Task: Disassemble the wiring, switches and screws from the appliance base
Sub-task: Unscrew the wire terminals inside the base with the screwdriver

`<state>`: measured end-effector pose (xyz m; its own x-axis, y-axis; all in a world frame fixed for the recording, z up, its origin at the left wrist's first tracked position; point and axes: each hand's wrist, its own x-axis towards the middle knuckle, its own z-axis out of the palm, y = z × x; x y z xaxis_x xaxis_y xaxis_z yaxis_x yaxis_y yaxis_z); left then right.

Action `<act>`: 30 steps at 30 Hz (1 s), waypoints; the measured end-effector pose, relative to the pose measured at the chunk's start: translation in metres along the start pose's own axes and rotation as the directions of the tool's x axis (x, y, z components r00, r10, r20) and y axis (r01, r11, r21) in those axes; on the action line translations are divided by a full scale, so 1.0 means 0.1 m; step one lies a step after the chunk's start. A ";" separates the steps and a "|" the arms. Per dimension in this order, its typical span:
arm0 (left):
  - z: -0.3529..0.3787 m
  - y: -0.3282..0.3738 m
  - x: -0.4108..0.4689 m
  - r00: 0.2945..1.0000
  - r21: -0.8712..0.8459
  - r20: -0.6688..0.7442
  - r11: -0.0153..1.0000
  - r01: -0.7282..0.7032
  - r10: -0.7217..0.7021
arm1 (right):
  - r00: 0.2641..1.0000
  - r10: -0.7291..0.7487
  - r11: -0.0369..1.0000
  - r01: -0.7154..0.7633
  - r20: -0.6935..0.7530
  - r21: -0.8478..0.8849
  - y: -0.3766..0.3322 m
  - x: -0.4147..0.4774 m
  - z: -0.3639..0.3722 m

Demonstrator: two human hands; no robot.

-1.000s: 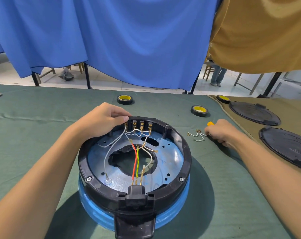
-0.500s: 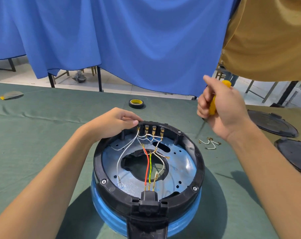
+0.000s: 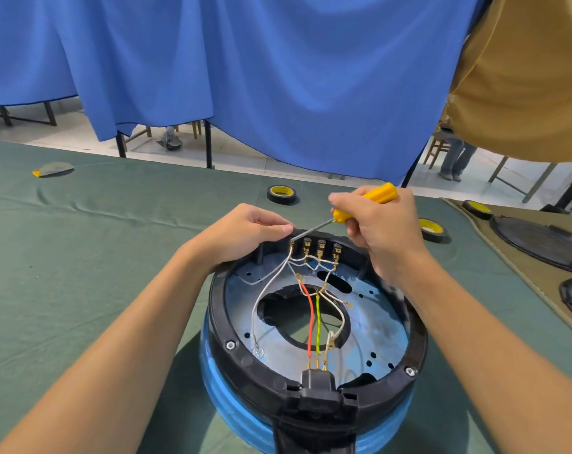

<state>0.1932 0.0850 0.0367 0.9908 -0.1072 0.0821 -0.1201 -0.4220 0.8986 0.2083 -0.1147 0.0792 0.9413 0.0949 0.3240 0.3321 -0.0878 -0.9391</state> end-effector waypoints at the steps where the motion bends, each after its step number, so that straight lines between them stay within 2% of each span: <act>1: 0.00 0.00 0.00 1.000 0.004 -0.005 1.000 0.002 -0.002 | 1.000 -0.003 1.000 0.003 -0.018 -0.014 0.02 0.01 0.00; 7: 0.00 0.03 0.01 0.999 0.049 -0.029 0.999 0.015 -0.014 | 0.994 -0.059 0.996 0.053 -0.087 -0.069 0.09 0.03 0.00; 30: 0.00 0.02 0.01 0.999 0.075 -0.039 0.997 -0.005 0.008 | 0.990 -0.112 0.993 0.109 -0.079 -0.044 0.14 0.01 0.00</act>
<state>0.1942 0.0840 0.0390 0.9915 -0.0753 0.1063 -0.1296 -0.4874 0.8635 0.2137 -0.1158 0.0665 0.8998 0.0254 0.4356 0.4353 -0.1203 -0.8922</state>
